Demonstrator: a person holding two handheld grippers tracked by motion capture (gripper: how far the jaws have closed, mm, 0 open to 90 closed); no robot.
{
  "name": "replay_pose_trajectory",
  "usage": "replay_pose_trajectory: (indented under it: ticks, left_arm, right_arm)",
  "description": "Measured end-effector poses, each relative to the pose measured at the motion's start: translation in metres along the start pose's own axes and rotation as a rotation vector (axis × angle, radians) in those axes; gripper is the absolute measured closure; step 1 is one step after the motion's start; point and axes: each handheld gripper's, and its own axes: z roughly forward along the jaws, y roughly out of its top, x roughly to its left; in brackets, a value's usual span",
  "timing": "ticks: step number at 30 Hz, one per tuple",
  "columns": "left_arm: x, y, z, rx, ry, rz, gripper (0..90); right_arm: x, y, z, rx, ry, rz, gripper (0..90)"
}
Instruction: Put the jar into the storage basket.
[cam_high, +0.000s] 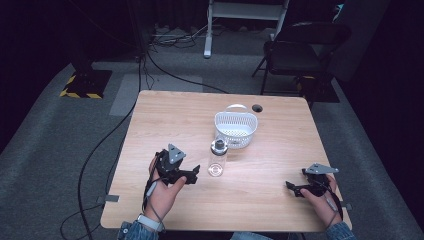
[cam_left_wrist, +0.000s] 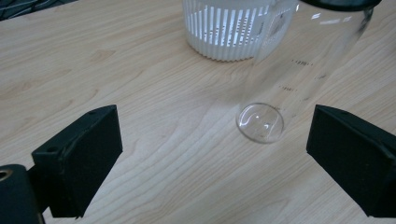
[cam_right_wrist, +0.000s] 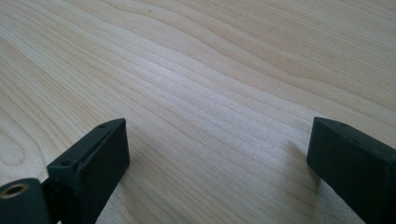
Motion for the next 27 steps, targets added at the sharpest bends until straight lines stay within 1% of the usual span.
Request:
replay_pose_trajectory:
  ticks: [10,13,19,27]
  left_arm:
    - [-0.012,0.017,0.006,-0.021,-0.027,0.028,2.9]
    - [-0.015,0.02,0.009,-0.034,-0.034,0.021,2.7]
    - [-0.021,0.025,0.013,-0.058,-0.055,0.033,2.7]
    - [-0.027,0.031,0.017,-0.082,-0.076,0.031,2.7]
  right_arm:
    - [0.0,0.0,0.0,0.0,0.0,0.0,5.6]
    - [0.0,0.0,0.0,0.0,0.0,0.0,5.6]
    - [0.0,0.0,0.0,0.0,0.0,0.0,5.6]
    - [0.0,0.0,0.0,0.0,-0.001,0.0,5.6]
